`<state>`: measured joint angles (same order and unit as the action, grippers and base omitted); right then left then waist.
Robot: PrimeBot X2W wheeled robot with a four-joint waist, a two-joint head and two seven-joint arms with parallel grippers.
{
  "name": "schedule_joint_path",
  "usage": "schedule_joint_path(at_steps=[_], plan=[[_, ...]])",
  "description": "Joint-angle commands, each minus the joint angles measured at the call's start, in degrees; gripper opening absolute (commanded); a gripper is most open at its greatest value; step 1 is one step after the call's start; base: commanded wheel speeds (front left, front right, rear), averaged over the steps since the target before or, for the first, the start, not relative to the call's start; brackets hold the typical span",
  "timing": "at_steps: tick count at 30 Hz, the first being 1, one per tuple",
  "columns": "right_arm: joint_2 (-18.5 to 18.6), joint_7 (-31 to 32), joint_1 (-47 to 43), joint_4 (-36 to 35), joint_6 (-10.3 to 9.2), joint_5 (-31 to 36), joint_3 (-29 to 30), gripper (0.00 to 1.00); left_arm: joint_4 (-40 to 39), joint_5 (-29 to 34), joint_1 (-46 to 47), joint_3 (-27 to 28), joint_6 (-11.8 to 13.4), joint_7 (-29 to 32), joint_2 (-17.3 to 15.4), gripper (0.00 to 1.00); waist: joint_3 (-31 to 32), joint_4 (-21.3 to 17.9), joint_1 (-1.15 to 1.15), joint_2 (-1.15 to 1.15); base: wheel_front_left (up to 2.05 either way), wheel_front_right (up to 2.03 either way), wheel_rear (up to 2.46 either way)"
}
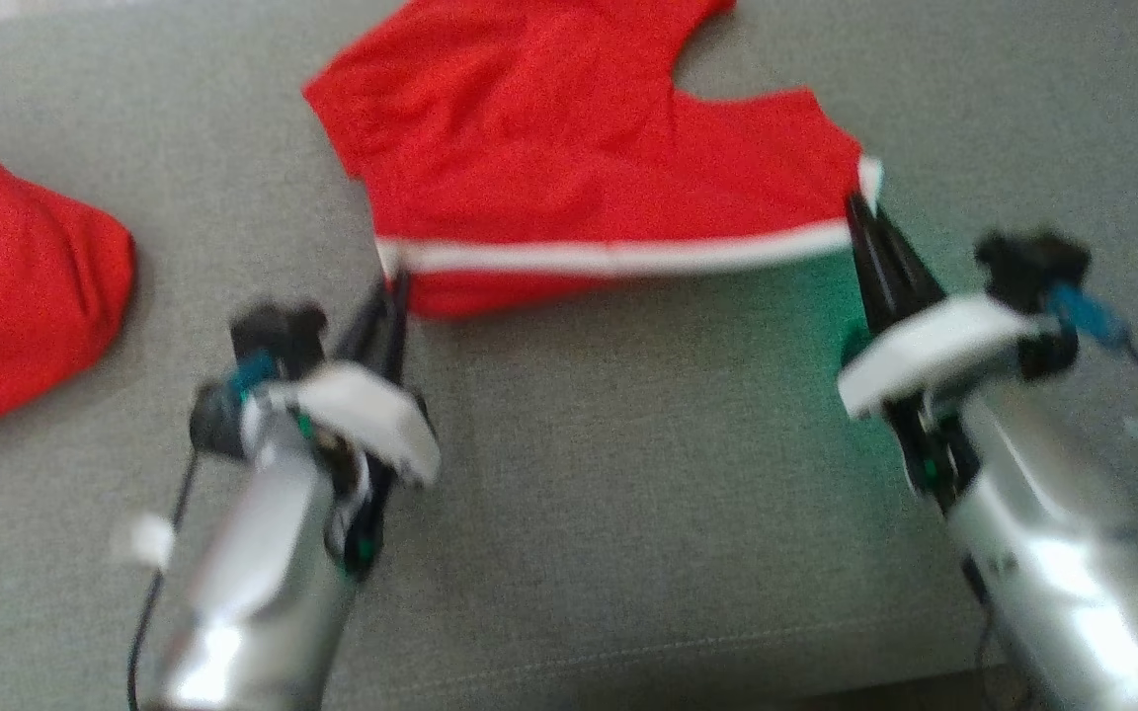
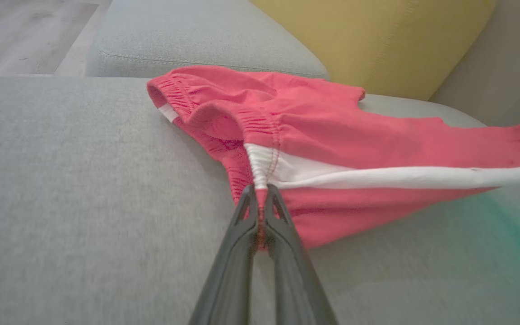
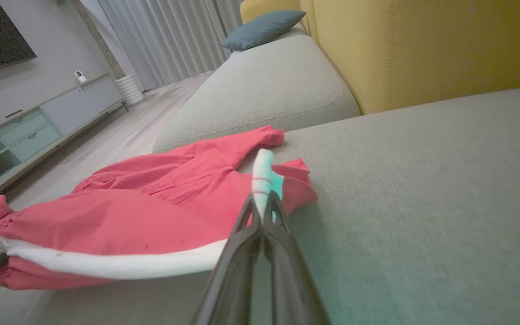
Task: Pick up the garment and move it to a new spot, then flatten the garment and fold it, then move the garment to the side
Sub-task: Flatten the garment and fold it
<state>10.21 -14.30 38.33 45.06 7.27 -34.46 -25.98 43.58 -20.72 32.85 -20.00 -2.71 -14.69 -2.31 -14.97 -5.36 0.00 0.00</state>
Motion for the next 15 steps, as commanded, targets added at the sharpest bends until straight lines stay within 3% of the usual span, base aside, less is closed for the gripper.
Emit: schedule_joint_path(at_steps=[1, 5, 9, 15], plan=[[0.64, -0.68, -3.85, -4.52, 0.22, 1.05, 0.96, 0.00, -5.06, 1.18, -2.35, 1.22, 0.19, -0.30, -1.51, 0.00, 1.59, 0.33, 0.00, 0.00, 0.00, 0.00, 0.00], [1.92, -0.69, -15.18, -13.79, 0.22, 4.07, 6.29, 0.00, -15.02, 3.12, -12.64, 0.86, 0.43, -0.30, -2.85, 0.00, 3.78, 0.71, 0.00, 0.00, 0.00, 0.00, 0.00], [1.70, 1.36, -26.16, -23.82, 0.22, 8.68, 11.91, 0.00, -24.54, 4.38, -22.24, 0.63, 3.21, -0.30, -3.83, 0.00, 5.74, 1.11, 0.00, 0.00, 0.00, 0.00, 0.00], [-3.09, 12.01, -41.75, -44.14, 0.22, 16.76, 20.19, 0.00, -38.62, 4.92, -33.08, -0.38, 7.13, 4.00, -5.28, 0.00, 7.46, 2.08, 0.00, 0.00, 0.00, 0.00, 0.00]])
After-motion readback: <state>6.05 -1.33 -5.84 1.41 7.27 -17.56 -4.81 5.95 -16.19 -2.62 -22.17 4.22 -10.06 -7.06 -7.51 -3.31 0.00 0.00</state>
